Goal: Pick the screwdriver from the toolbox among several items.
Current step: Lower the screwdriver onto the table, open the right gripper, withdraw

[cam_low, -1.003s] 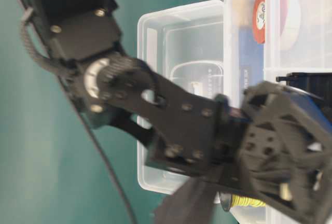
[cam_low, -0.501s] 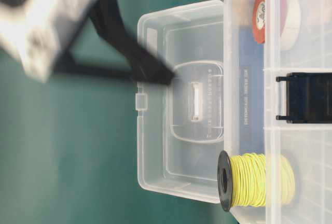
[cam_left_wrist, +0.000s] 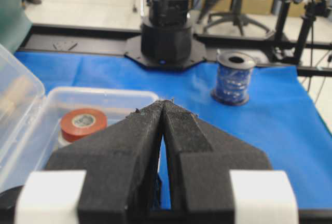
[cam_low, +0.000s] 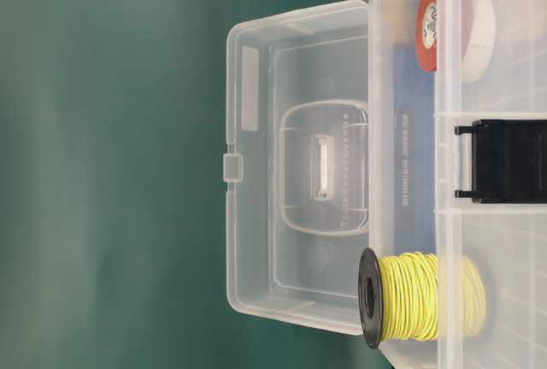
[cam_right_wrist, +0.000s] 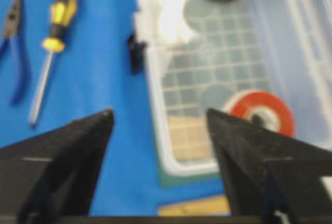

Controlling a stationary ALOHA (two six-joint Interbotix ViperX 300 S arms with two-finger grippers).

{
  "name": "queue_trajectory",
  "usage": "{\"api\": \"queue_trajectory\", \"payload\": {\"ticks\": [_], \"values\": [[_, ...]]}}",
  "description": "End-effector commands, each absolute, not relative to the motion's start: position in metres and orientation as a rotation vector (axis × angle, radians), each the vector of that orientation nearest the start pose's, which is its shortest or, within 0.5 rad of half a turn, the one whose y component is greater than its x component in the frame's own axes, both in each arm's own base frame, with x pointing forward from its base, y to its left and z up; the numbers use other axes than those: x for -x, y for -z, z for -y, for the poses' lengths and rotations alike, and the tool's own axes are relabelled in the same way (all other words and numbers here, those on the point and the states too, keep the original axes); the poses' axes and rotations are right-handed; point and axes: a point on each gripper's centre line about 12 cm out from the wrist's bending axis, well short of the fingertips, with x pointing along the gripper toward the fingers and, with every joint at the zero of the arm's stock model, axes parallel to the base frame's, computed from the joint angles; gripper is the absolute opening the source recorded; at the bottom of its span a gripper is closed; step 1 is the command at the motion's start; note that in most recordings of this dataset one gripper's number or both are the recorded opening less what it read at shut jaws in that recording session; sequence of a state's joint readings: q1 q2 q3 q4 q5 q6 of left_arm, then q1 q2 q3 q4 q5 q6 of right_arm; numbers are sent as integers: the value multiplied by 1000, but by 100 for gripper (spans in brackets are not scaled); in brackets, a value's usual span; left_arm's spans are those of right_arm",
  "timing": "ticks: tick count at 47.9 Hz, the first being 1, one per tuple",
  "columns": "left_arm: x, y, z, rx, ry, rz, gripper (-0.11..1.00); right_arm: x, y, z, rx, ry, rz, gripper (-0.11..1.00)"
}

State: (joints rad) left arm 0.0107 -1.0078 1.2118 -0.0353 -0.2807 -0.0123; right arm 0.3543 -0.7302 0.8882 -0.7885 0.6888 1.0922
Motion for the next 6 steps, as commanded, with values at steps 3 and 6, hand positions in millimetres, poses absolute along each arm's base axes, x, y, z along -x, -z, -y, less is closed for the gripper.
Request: {"api": "queue_trajectory", "payload": {"ticks": [3, 6], "values": [[-191, -288, -2, 48, -11, 81, 0, -201, -264, -18, -160, 218, -518, 72], [-191, -287, -1, 46, -10, 78, 0, -193, -256, -15, -163, 209, -500, 72]]}}
